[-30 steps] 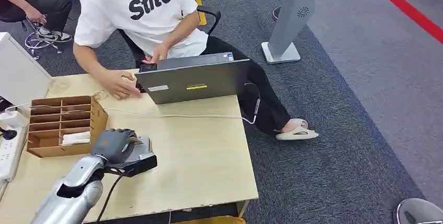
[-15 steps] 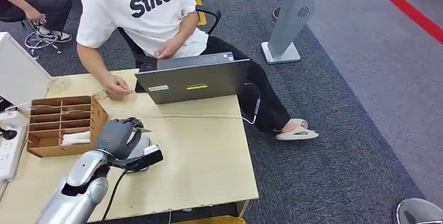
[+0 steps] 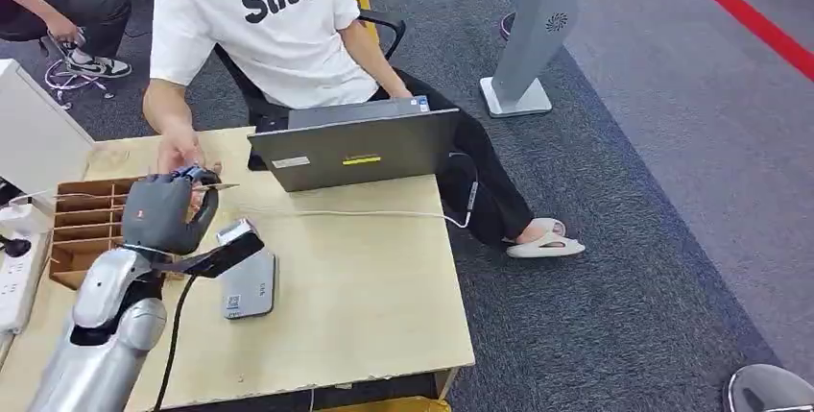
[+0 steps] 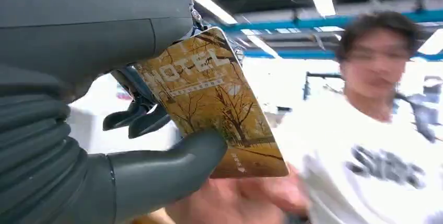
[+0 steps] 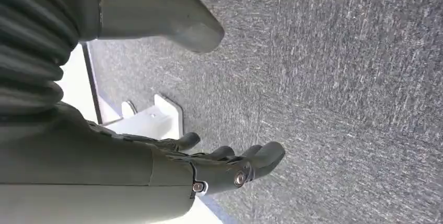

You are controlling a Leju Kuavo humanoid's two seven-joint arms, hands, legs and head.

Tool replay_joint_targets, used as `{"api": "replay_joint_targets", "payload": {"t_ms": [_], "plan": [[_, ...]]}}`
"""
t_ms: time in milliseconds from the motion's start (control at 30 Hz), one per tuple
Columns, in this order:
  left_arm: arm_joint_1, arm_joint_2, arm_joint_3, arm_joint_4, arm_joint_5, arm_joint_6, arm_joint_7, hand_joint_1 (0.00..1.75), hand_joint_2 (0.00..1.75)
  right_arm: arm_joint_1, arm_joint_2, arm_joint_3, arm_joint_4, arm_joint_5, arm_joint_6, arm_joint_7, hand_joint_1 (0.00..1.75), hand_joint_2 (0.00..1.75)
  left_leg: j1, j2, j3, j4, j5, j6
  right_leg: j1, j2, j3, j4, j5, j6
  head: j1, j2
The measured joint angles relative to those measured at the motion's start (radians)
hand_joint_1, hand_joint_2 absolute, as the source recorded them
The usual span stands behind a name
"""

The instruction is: Pass the card to the sensor for recognition and then transmit it.

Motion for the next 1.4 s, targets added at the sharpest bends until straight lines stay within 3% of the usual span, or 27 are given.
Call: {"api": "replay_joint_targets", "payload": {"t_ms": [33, 133, 300, 333, 433, 600, 633, 667, 700, 767, 800, 1400], "plan": [[-0.035, 0.035, 0.046, 0.011, -0.027, 0.003, 0.009, 1.75, 1.75, 0.000, 0.000, -0.001, 0.000, 0.010, 0.001, 0.001, 0.00, 1.75, 0.000, 0.001, 0.000, 0.000, 0.000, 0.000, 0.000, 0.001, -0.001, 0.001, 0.000, -0.001, 0.000, 0.000], [-0.082, 0.085, 0.117, 0.057, -0.044, 0.019, 0.002, 1.75, 1.75, 0.000, 0.000, -0.003, 0.001, 0.023, 0.001, 0.005, 0.00, 1.75, 0.000, 0.001, 0.000, 0.000, 0.000, -0.001, 0.001, 0.001, -0.001, 0.002, 0.000, -0.001, 0.000, 0.000], [-0.104, 0.130, 0.223, 0.132, -0.042, 0.060, -0.015, 1.75, 1.75, 0.000, 0.000, -0.011, 0.001, 0.039, 0.003, 0.005, 0.00, 1.75, 0.000, 0.001, 0.000, 0.000, 0.000, -0.001, 0.001, 0.001, -0.001, 0.002, 0.000, -0.001, -0.001, 0.000], [-0.102, 0.135, 0.244, 0.151, -0.041, 0.080, -0.016, 0.86, 1.75, -0.001, 0.000, -0.016, 0.001, 0.043, 0.002, 0.005, 0.00, 1.75, 0.000, 0.001, -0.001, 0.000, 0.000, -0.001, 0.001, 0.001, -0.001, 0.002, 0.000, -0.001, 0.000, 0.000], [-0.088, 0.136, 0.283, 0.169, -0.028, 0.146, -0.046, 0.86, 1.75, -0.001, 0.000, -0.019, 0.001, 0.050, 0.000, 0.007, 0.00, 1.75, 0.000, 0.001, -0.001, 0.000, 0.000, -0.001, 0.001, 0.001, -0.001, 0.001, 0.000, -0.001, 0.000, 0.000], [-0.070, 0.136, 0.301, 0.180, -0.025, 0.159, -0.050, 0.86, 1.75, -0.001, 0.000, -0.019, 0.001, 0.053, 0.000, 0.007, 0.00, 1.75, 0.000, 0.000, -0.001, 0.000, 0.000, 0.000, 0.001, 0.000, -0.001, 0.001, 0.000, -0.001, 0.000, 0.000], [-0.068, 0.136, 0.302, 0.182, -0.025, 0.160, -0.050, 0.02, 1.75, -0.001, 0.000, -0.019, 0.001, 0.053, 0.000, 0.007, 0.00, 1.75, 0.000, 0.000, -0.001, 0.000, 0.000, 0.000, 0.001, 0.000, -0.001, 0.001, 0.000, -0.001, 0.000, 0.000], [-0.067, 0.136, 0.306, 0.183, -0.025, 0.160, -0.050, 0.35, 1.75, -0.001, 0.000, -0.020, 0.001, 0.054, 0.000, 0.007, 0.00, 1.75, 0.000, 0.000, -0.001, 0.000, 0.000, 0.000, 0.001, 0.000, -0.001, 0.001, 0.001, -0.001, -0.001, 0.000], [-0.065, 0.136, 0.307, 0.183, -0.025, 0.160, -0.050, 1.75, 1.75, -0.001, 0.000, -0.020, 0.001, 0.054, 0.000, 0.007, 0.00, 1.75, 0.000, 0.000, -0.001, 0.000, 0.000, 0.000, 0.001, 0.000, -0.001, 0.001, 0.001, -0.001, -0.001, 0.000], [-0.063, 0.136, 0.311, 0.183, -0.023, 0.165, -0.053, 1.66, 1.75, -0.001, 0.000, -0.020, 0.001, 0.057, -0.001, 0.008, 0.00, 1.75, 0.000, 0.000, -0.001, 0.000, 0.000, 0.000, 0.001, 0.000, -0.001, 0.001, 0.001, -0.001, -0.001, 0.000], [-0.061, 0.135, 0.316, 0.183, -0.021, 0.171, -0.059, 1.75, 1.75, -0.001, 0.000, -0.020, 0.001, 0.058, -0.001, 0.008, 0.00, 1.75, 0.000, 0.001, -0.001, 0.000, 0.000, -0.001, 0.001, 0.000, -0.001, 0.001, 0.001, -0.001, -0.001, 0.000], [-0.024, 0.094, 0.323, 0.181, -0.012, 0.167, -0.068, 1.75, 1.75, -0.001, 0.000, -0.026, 0.001, 0.077, 0.003, 0.015, 0.00, 1.75, 0.000, 0.001, -0.001, 0.000, 0.000, 0.000, 0.001, 0.000, -0.001, 0.001, 0.001, -0.001, -0.001, 0.000]]}}
